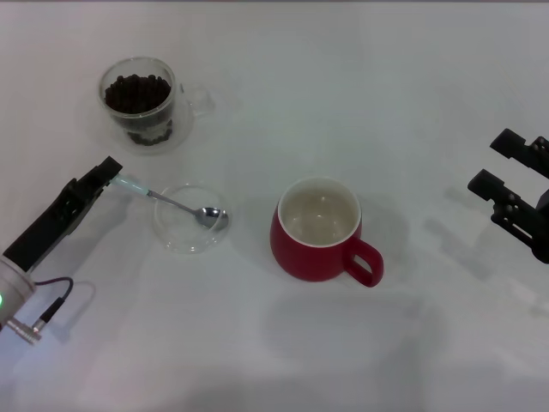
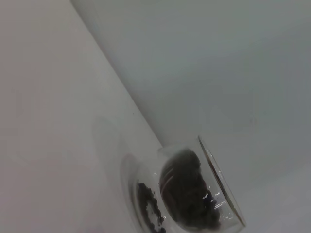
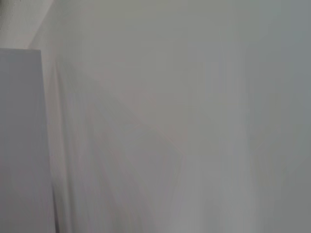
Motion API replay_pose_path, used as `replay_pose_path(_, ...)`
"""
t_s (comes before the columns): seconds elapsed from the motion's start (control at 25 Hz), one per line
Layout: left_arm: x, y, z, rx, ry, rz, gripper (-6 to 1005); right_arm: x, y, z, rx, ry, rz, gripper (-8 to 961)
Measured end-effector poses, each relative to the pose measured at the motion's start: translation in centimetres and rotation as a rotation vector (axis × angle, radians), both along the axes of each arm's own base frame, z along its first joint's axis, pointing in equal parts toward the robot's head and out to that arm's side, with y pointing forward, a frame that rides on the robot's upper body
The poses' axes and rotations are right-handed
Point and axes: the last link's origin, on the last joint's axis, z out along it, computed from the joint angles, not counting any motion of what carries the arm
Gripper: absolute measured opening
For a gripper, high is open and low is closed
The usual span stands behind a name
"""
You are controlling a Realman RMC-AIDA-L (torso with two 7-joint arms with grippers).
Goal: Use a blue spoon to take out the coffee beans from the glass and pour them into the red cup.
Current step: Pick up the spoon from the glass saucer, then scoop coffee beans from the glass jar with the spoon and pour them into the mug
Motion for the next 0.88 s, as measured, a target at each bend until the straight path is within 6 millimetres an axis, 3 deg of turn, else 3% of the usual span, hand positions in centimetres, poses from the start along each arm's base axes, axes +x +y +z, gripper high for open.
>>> replay_pose_path(0.12,0.0,0.1,0.3,0.015,0.0,-0.006,124,0.0,-0.1,-0.1,-0.001,0.002,0.0,606)
replay_pose_path(0.28,0.0,0.1,1.0,0.05,-0.007,-0.023,125,0.0,-0.1,-0.1,-0.001,0.002,-0.001,606)
replay_pose_path(0.56,-0.9,0.1,7.2,0.212,0.001,-0.139,125,-0.4,0.1,-0.4,-0.008,0.01,0.014,605)
replay_pose_path(0.64,-1.0,0.2,7.9,0.221,0.004,-0.147,124,-0.6,0.2,-0.5,-0.009,0.011,0.019,605)
replay_pose_path(0.68,-1.3,0.7,10.0,0.243,0.021,-0.172,124,-0.6,0.3,-0.6,-0.009,0.012,0.021,605)
replay_pose_path(0.88,-1.5,2.5,13.4,0.255,0.043,-0.19,124,-0.9,0.7,-0.6,-0.005,0.014,0.033,605)
